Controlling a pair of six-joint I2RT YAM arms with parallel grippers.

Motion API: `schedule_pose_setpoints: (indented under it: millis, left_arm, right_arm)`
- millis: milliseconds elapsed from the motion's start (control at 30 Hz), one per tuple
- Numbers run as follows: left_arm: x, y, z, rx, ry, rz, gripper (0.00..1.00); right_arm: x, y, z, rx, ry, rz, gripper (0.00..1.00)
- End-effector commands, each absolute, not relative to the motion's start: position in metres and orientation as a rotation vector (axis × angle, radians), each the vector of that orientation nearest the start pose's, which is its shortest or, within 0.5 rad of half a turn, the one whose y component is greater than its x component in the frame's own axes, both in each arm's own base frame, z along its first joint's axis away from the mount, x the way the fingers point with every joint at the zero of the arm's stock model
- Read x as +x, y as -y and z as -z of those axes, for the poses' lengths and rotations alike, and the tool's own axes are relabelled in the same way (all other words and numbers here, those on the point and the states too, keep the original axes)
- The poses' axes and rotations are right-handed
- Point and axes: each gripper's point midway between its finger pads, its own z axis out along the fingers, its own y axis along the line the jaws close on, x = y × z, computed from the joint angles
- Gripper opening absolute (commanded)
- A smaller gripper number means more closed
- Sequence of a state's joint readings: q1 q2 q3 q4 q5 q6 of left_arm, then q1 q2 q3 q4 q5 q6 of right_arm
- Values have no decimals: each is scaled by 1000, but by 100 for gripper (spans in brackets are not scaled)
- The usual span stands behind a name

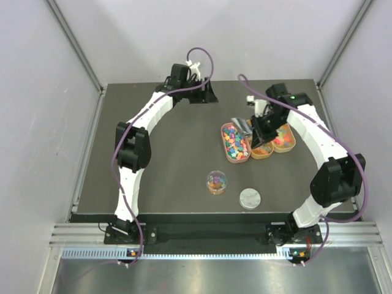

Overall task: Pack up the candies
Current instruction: Adjust the spatula.

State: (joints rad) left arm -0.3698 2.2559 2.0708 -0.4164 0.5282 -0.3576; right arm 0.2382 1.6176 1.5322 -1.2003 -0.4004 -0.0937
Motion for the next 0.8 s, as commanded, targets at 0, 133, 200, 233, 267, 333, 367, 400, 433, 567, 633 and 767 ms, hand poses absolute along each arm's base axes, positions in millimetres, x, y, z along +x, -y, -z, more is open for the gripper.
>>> schedule_pose_setpoints:
  millis: [0, 133, 200, 233, 267, 333, 367, 400, 433, 567, 633, 767]
  left_arm:
    - [482, 341, -284, 587, -1896, 1285, 48]
    - [463, 346, -278, 563, -1945, 1449, 0]
    - [453, 348, -273, 532, -1974, 1521, 0]
    - [450, 350, -272, 530, -1974, 1539, 0]
    - [447, 350, -272, 520, -1983, 1554, 0]
    - [439, 357, -266, 537, -2002, 1578, 0]
    - [436, 359, -262, 536, -2013, 1585, 0]
    - [432, 363, -257, 541, -2028, 1596, 0]
    - [429, 366, -254, 548, -2032, 1605, 0]
    - [419, 379, -248, 574, -2048, 1631, 0]
    - [417, 380, -246, 573, -2056, 1636, 0]
    - [416, 381, -252, 573, -2042, 1623, 0]
  right_arm:
    - [276, -162, -211, -711, -2623, -652, 0]
    - [284, -165, -214, -750, -2600, -601, 0]
    - [286, -166, -214, -771, -2590, -576, 0]
    - [286, -169, -214, -786, -2585, -570, 0]
    - [288, -169, -214, -793, -2581, -558, 0]
    - [289, -175, -214, -820, -2567, -555, 0]
    - [290, -175, -214, -829, -2561, -543, 0]
    - [292, -176, -215, -833, -2556, -535, 0]
    - [293, -178, -213, -843, -2556, -533, 0]
    - [300, -179, -208, -850, -2554, -499, 0]
    - [303, -180, -207, -852, -2555, -491, 0]
    - [299, -175, -196, -862, -2582, -473, 0]
